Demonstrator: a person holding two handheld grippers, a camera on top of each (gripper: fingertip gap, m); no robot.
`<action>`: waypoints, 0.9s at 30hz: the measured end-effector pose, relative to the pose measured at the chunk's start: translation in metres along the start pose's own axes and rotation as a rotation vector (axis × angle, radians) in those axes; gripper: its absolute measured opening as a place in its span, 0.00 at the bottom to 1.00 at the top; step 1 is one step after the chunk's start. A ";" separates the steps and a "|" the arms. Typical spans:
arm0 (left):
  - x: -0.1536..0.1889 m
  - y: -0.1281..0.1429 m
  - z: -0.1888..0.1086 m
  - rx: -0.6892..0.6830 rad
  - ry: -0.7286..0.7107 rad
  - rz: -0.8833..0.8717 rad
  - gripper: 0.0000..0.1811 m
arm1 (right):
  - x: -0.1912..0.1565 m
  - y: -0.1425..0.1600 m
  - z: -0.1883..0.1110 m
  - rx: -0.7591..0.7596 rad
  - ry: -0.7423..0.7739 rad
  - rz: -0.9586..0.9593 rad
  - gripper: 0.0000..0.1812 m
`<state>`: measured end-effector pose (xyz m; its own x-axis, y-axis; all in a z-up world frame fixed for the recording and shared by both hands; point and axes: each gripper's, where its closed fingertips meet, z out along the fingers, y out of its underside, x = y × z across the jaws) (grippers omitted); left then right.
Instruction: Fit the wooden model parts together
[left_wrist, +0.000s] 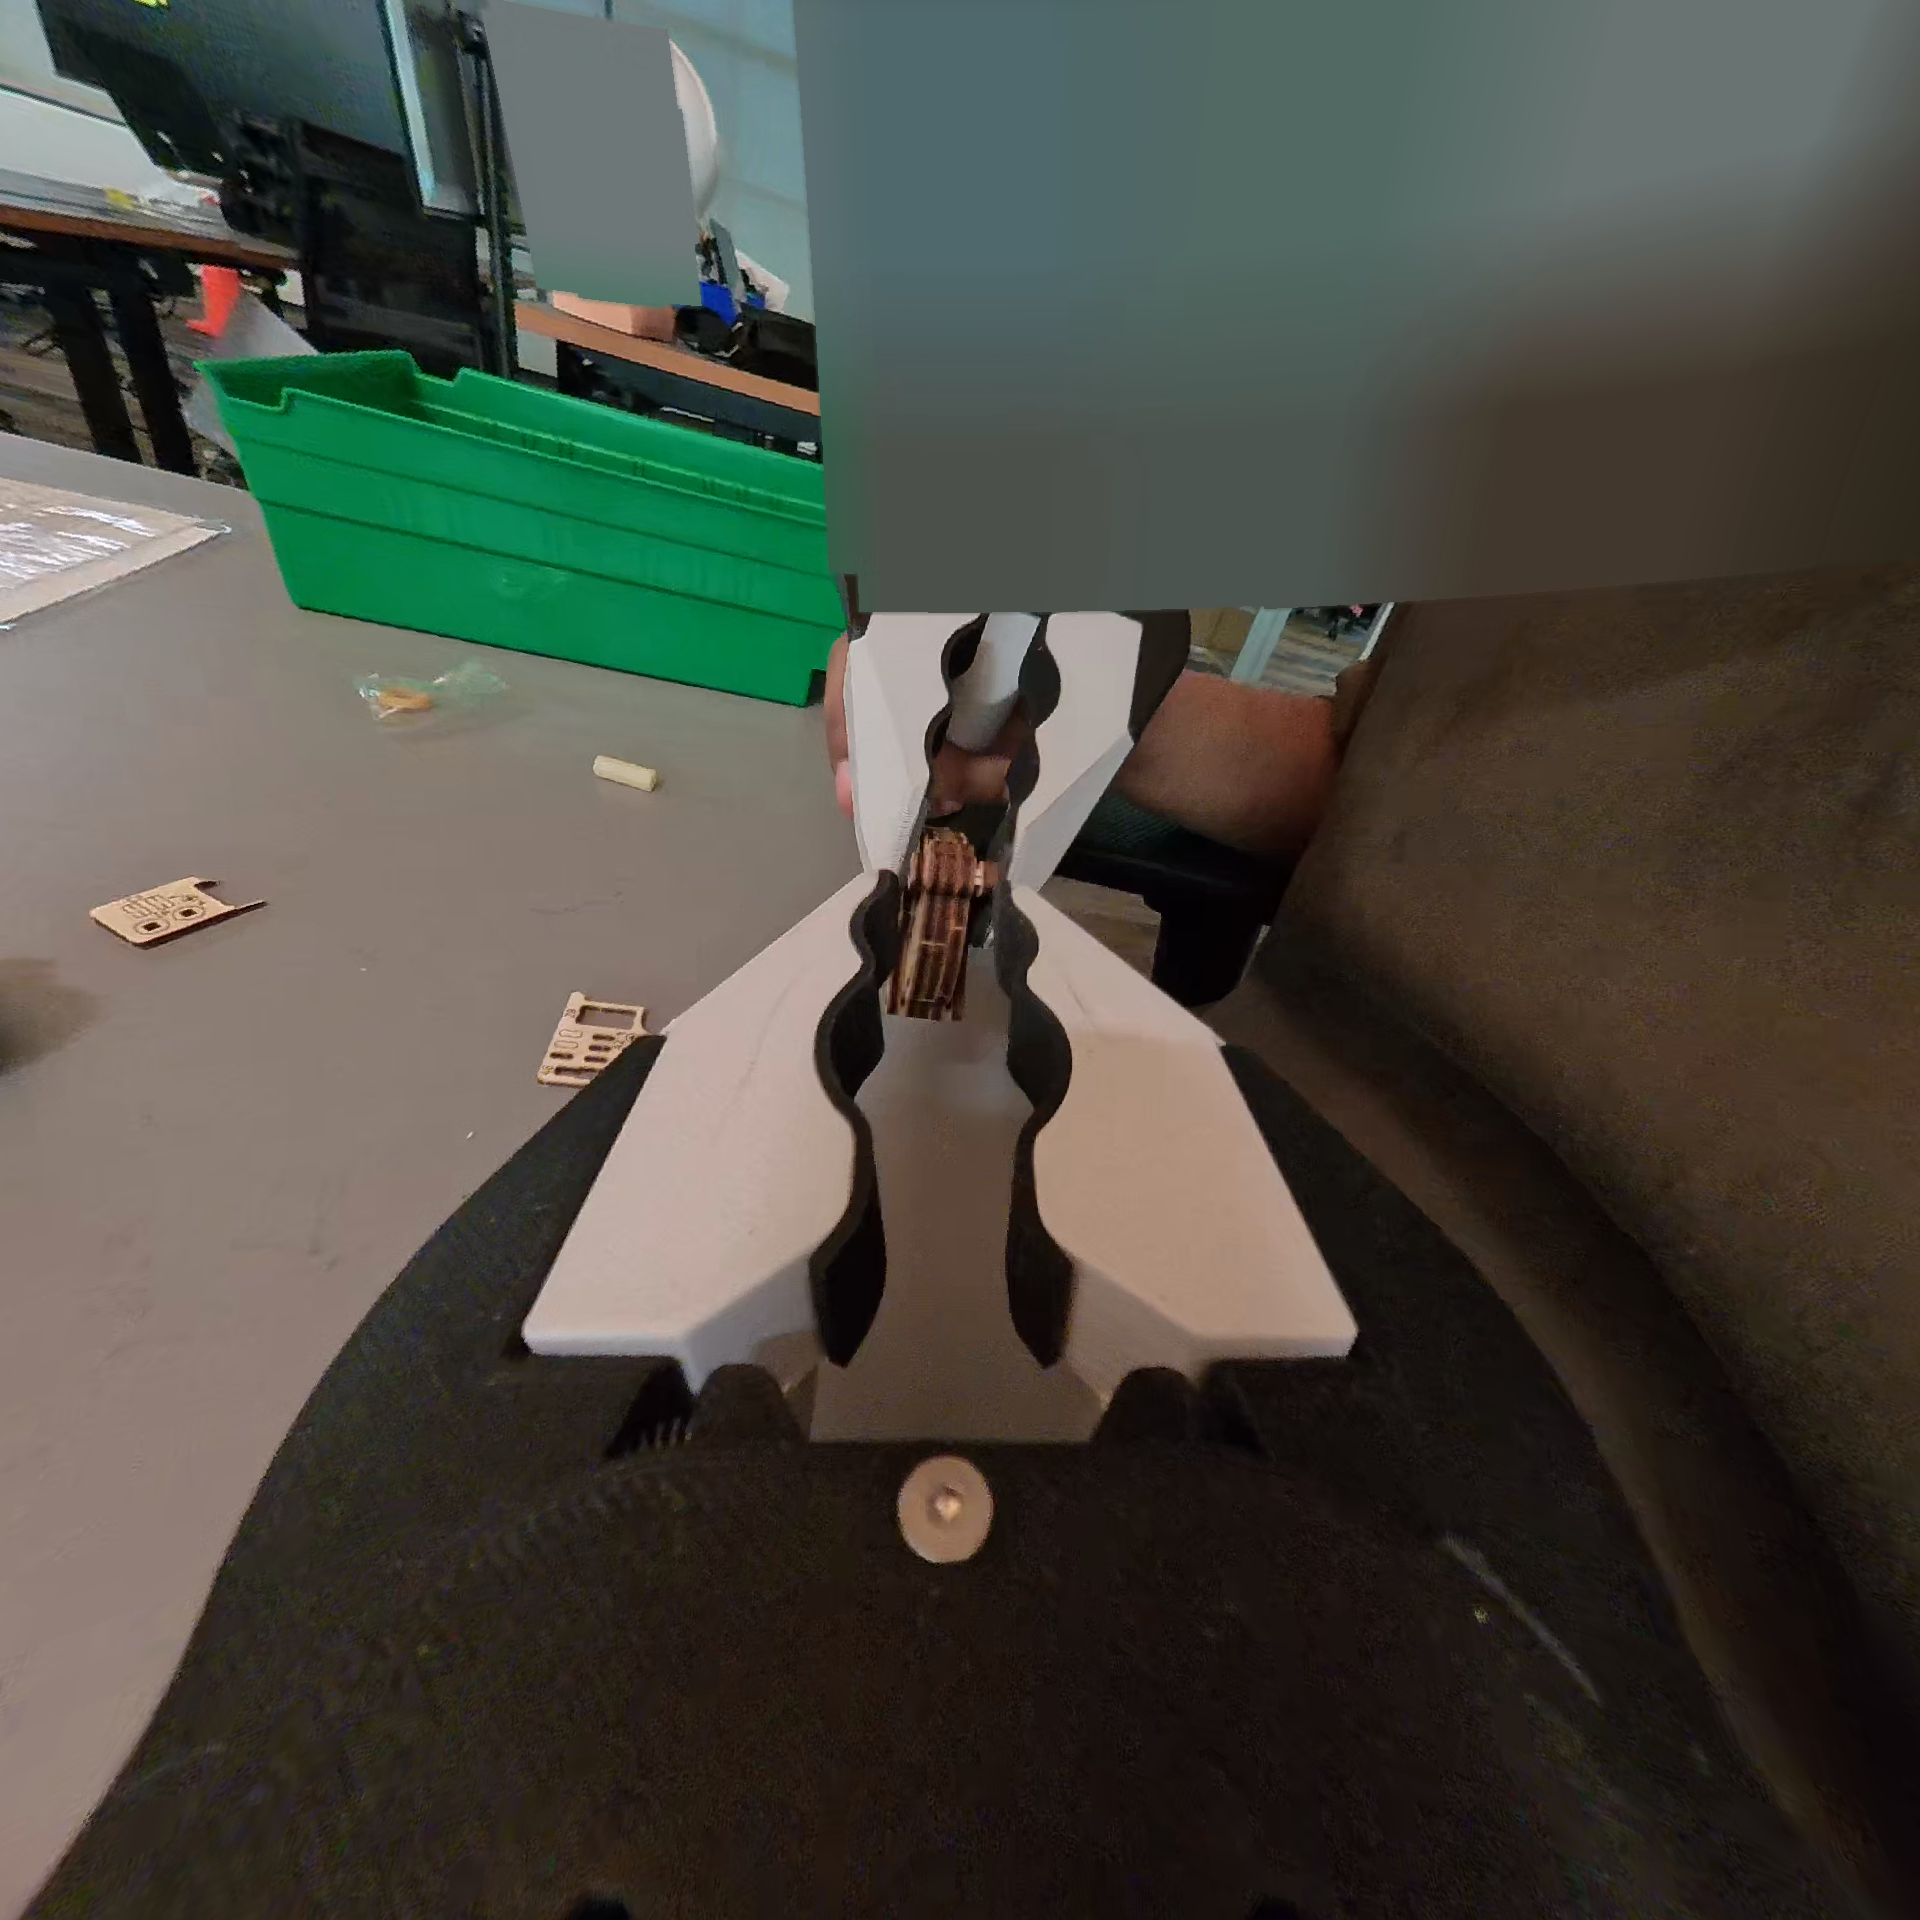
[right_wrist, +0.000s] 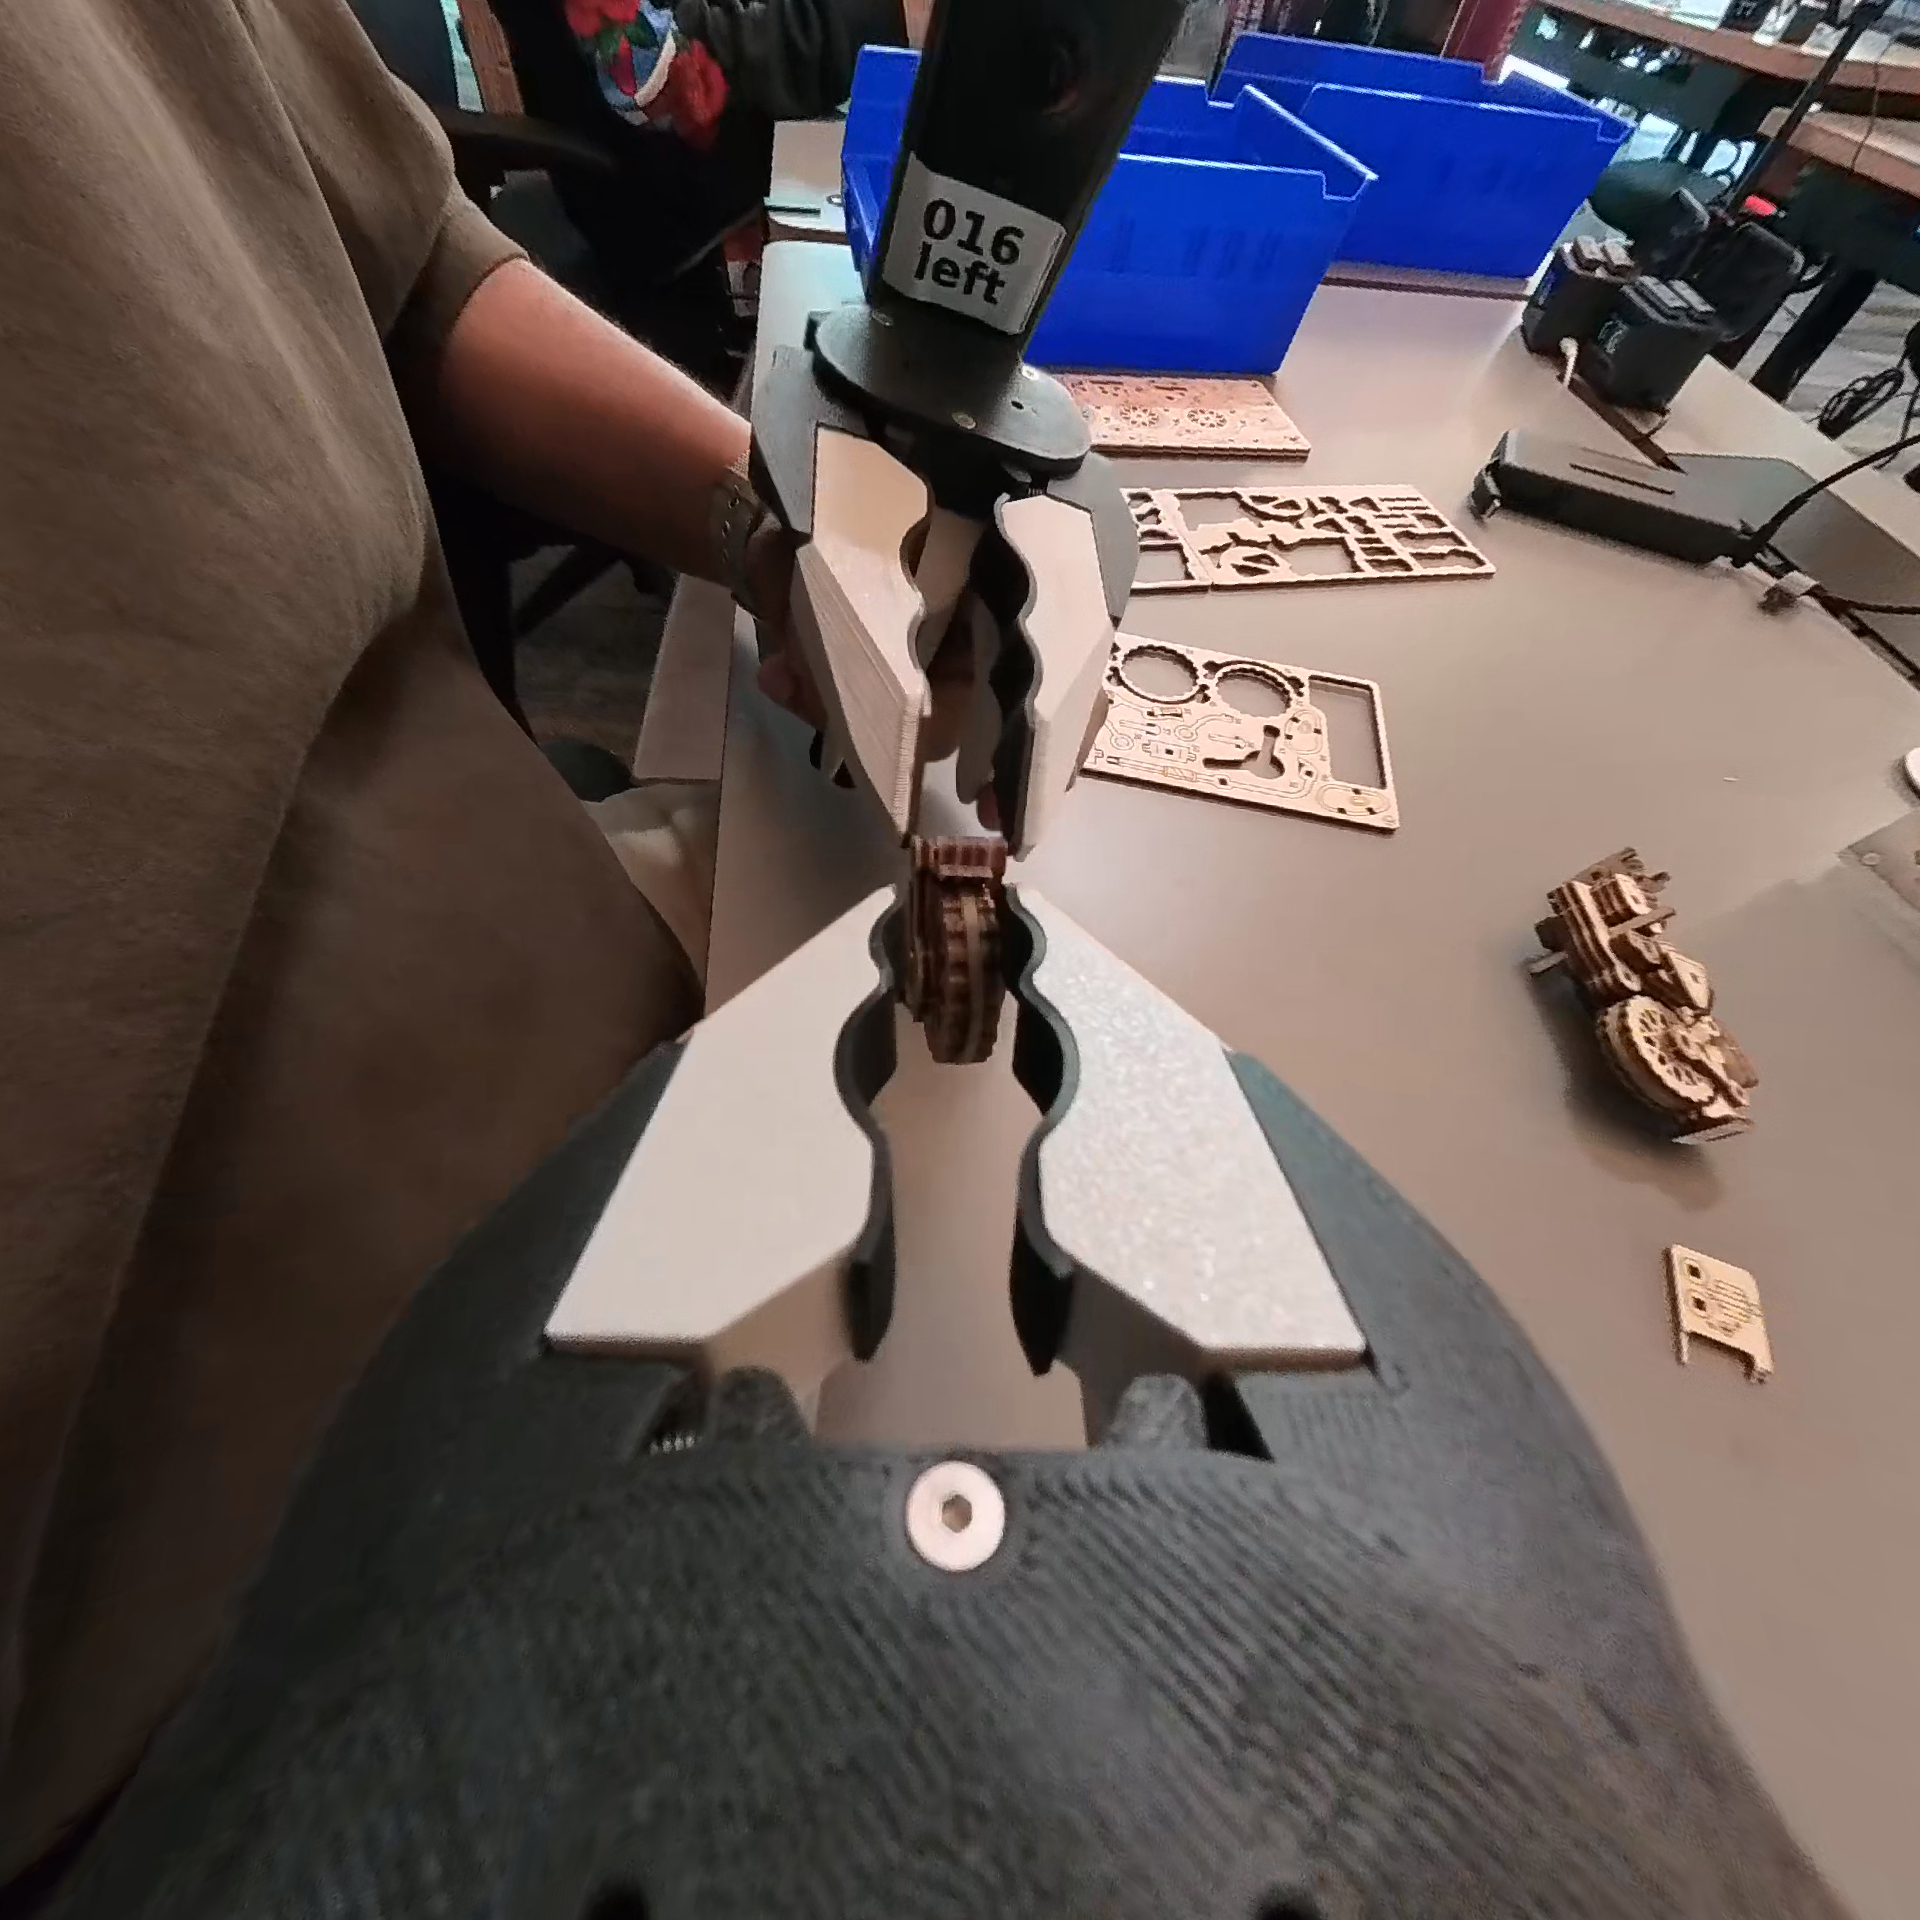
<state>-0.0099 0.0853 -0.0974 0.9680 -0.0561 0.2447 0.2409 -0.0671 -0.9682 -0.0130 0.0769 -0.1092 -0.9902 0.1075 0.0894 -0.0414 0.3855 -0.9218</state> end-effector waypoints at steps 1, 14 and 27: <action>0.000 -0.001 0.000 0.005 0.003 -0.006 0.09 | 0.000 -0.001 0.000 0.006 -0.002 0.004 0.08; 0.004 -0.005 0.000 0.017 0.018 -0.007 0.08 | -0.002 -0.005 0.000 0.048 -0.030 0.046 0.08; 0.005 -0.010 -0.001 0.022 -0.002 0.024 0.07 | -0.005 -0.011 0.000 0.091 -0.068 0.092 0.08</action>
<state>-0.0074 0.0850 -0.0863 0.9736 -0.0559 0.2215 0.2192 -0.0440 -0.9747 -0.0073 0.0722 -0.0996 -0.9970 0.0747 -0.0204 0.0415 0.2922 -0.9555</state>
